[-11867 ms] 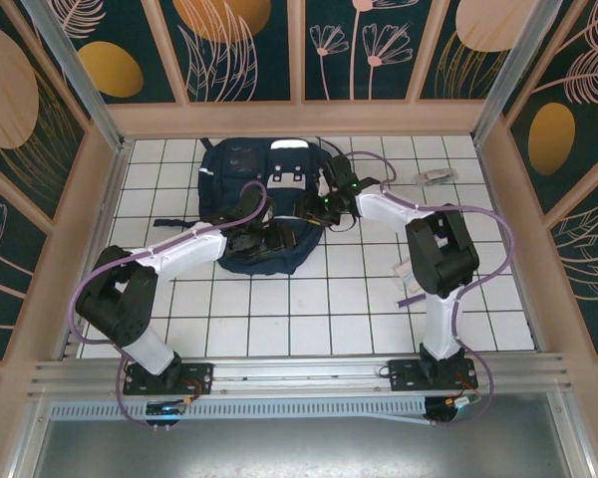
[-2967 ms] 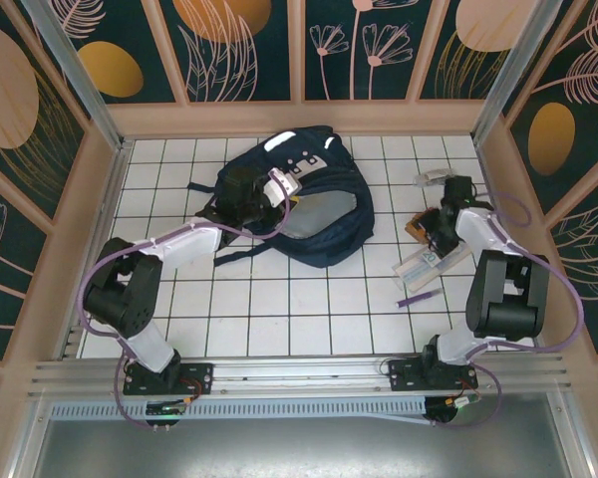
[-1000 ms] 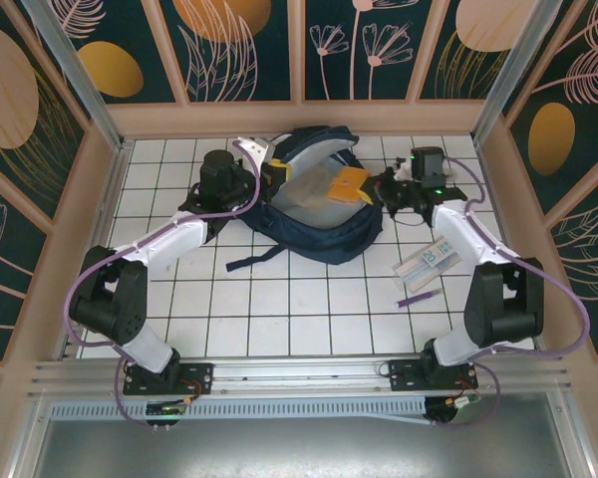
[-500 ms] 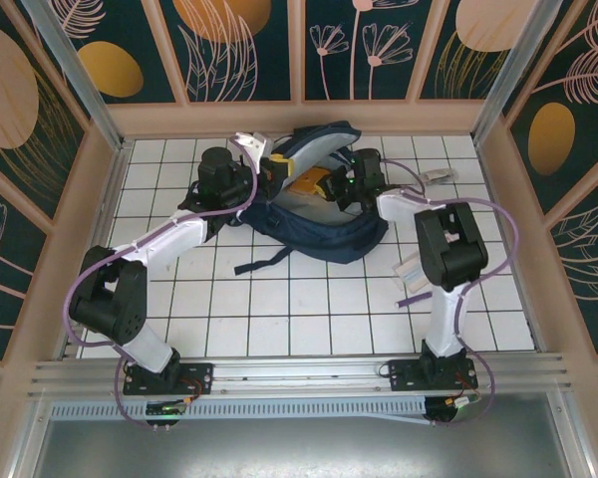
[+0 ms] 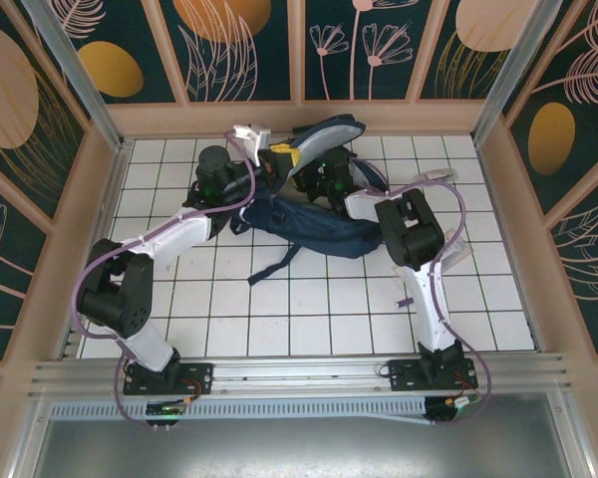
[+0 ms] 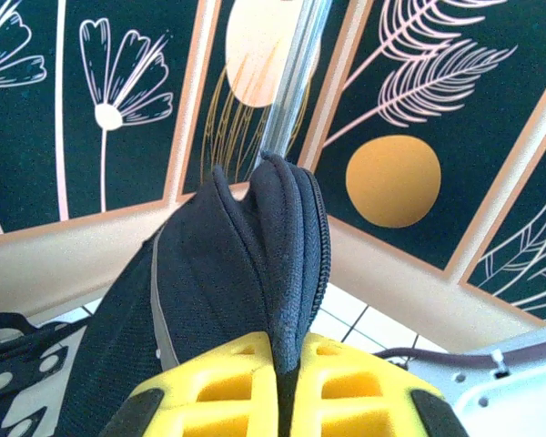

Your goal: Pack the student bag

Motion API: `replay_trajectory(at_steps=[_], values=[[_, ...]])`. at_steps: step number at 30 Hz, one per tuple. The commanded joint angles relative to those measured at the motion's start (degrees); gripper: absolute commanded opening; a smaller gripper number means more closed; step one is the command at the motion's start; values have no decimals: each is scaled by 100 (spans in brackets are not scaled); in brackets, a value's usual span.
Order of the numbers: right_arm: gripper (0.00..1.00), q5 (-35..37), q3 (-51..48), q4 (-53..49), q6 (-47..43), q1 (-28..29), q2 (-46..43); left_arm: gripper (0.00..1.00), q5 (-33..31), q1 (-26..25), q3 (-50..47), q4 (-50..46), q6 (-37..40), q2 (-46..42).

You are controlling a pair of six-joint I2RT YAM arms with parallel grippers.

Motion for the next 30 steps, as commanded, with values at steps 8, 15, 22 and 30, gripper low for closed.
replay_trajectory(at_steps=[8,15,22,30], values=[[34,-236,-492,-106,96,-53,-653,0,-125,-21,-174,1594,410,-172],[45,-296,-1828,-895,-842,-494,-2196,0,18,-21,-435,1342,1522,82],[49,-235,-3141,-1461,-1602,-815,-3548,0,-352,90,-673,1348,1978,116],[47,1143,-3340,-3578,-3351,-1620,-4857,0,-1053,400,-1258,-110,3397,-580]])
